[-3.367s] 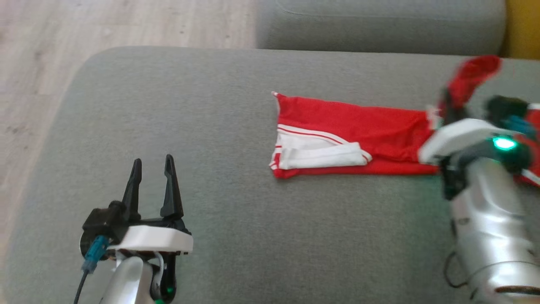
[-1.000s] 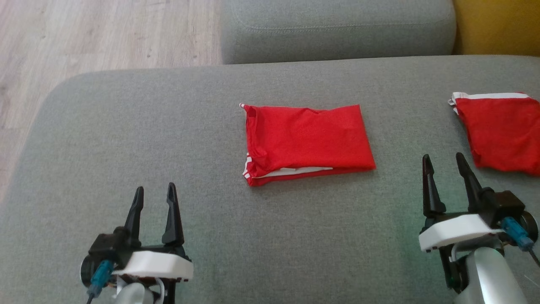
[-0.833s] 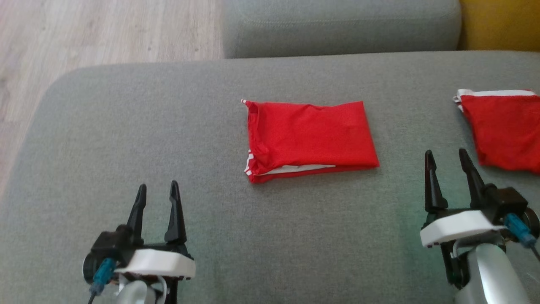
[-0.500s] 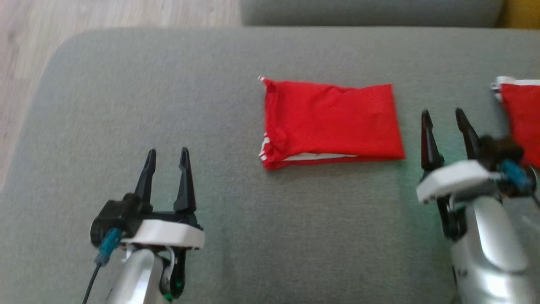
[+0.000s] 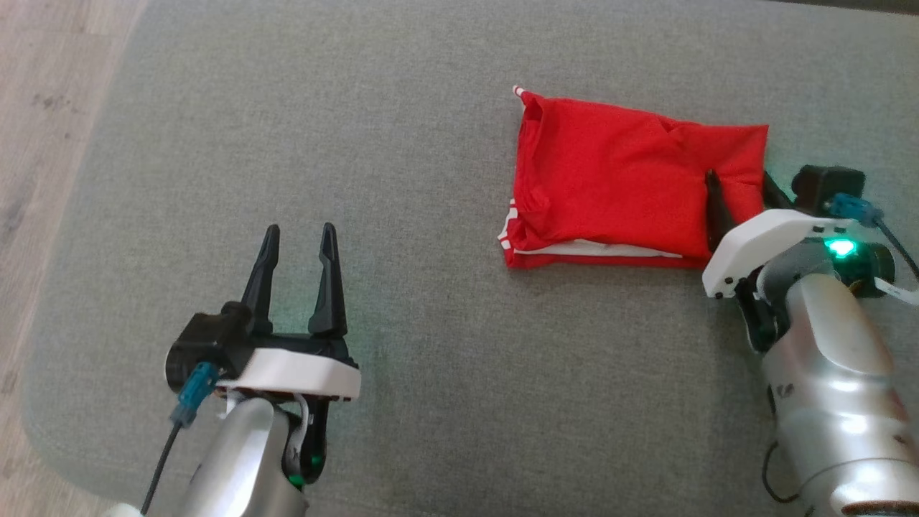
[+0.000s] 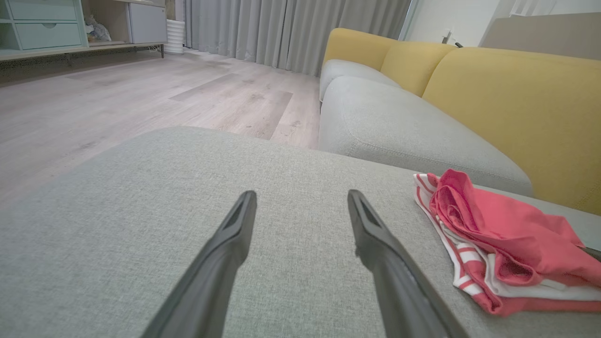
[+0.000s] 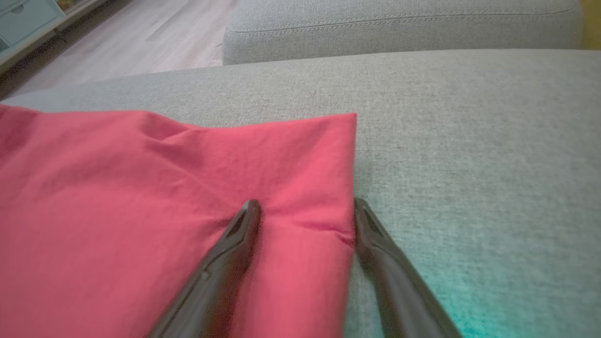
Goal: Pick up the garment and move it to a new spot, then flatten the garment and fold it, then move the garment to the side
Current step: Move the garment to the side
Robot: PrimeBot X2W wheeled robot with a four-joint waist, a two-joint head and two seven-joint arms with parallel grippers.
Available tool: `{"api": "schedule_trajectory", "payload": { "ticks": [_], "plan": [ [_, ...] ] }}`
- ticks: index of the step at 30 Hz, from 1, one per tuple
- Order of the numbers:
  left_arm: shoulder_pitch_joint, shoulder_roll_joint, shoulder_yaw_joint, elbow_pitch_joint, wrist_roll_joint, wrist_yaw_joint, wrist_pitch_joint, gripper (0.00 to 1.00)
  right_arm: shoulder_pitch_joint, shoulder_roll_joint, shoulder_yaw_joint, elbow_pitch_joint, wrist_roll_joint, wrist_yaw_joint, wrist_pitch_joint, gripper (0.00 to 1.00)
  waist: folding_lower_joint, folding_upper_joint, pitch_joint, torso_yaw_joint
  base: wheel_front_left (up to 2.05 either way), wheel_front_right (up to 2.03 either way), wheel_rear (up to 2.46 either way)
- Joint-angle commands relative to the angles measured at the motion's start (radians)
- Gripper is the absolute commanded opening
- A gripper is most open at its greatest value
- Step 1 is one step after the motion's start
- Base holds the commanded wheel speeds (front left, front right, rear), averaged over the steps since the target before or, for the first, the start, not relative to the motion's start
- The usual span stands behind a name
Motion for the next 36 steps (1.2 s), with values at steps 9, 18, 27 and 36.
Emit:
{"api": "schedule_trajectory", "payload": {
  "ticks": [9,18,27,36],
  "plan": [
    [-0.014,0.006,0.030,-0.013,-0.002,0.010,-0.008,1.00,-0.003,0.022,0.043,0.071,-0.088,-0.002,-0.078,0.00,-0.0002,0.0001,-0.075,-0.029,0.00,0.00,0.00],
    [0.028,0.006,0.004,0.042,0.005,0.004,-0.008,1.00,0.017,-0.010,0.126,0.070,-0.186,-0.002,-0.137,0.00,-0.0002,0.0001,-0.192,-0.136,0.00,0.00,0.00],
    [0.051,0.006,0.005,0.040,0.010,0.008,-0.008,1.00,-0.013,-0.225,0.309,-0.016,-0.179,-0.002,-0.090,0.00,-0.0002,0.0001,-0.207,-0.261,0.00,0.00,0.00],
    [0.013,0.006,0.007,0.021,0.008,0.005,-0.008,1.00,-0.109,-0.478,0.303,-0.045,-0.118,-0.002,-0.041,0.00,-0.0002,0.0001,-0.112,-0.275,0.00,0.00,0.00]
  ]
}}
